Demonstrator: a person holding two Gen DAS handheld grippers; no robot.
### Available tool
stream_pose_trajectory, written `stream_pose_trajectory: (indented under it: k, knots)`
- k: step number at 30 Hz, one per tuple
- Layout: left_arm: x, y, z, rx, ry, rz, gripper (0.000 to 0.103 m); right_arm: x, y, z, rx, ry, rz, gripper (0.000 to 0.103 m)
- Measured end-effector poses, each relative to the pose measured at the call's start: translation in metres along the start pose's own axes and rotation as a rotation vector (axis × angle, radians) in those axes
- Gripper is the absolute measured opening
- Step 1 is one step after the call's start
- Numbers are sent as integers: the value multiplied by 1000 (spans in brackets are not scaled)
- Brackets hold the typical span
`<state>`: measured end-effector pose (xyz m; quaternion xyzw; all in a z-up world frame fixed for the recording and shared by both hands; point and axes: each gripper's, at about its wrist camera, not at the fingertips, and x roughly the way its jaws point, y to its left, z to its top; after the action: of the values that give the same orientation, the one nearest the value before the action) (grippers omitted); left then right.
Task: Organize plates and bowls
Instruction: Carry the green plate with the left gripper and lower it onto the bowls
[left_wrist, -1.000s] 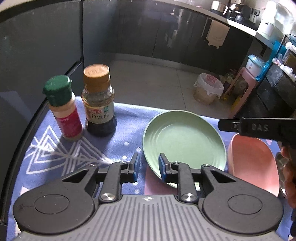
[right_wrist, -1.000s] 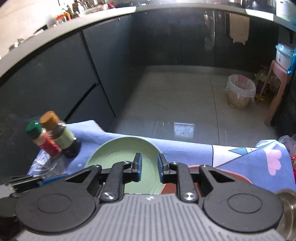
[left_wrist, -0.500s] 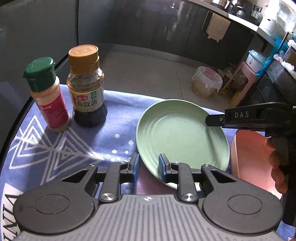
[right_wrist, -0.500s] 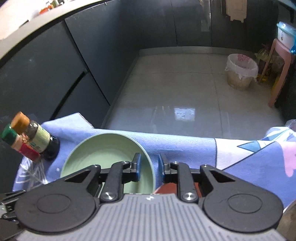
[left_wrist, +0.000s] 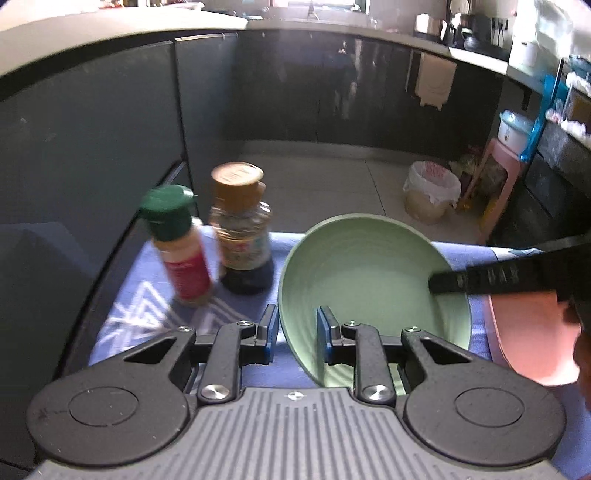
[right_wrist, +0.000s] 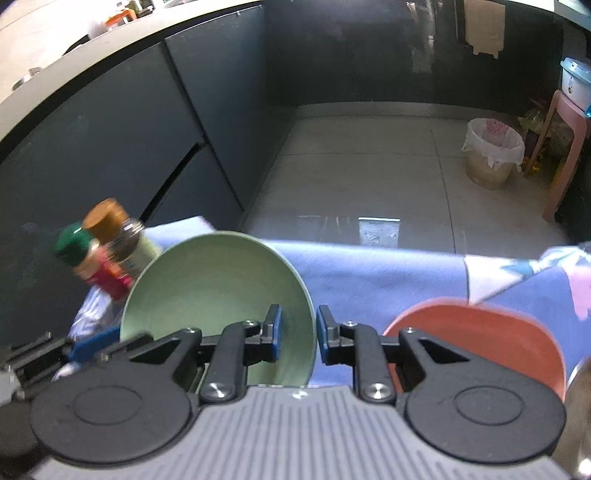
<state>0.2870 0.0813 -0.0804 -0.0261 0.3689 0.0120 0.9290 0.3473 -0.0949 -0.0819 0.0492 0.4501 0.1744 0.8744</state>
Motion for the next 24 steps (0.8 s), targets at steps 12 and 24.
stream_pose_trajectory:
  k: [12, 24]
  knots:
    - [-50, 32, -44, 3, 6, -19, 21, -45, 39, -63, -5, 77, 33, 103]
    - [-74, 31, -77, 8, 45, -47, 21, -70, 45, -111, 49, 94, 43, 103]
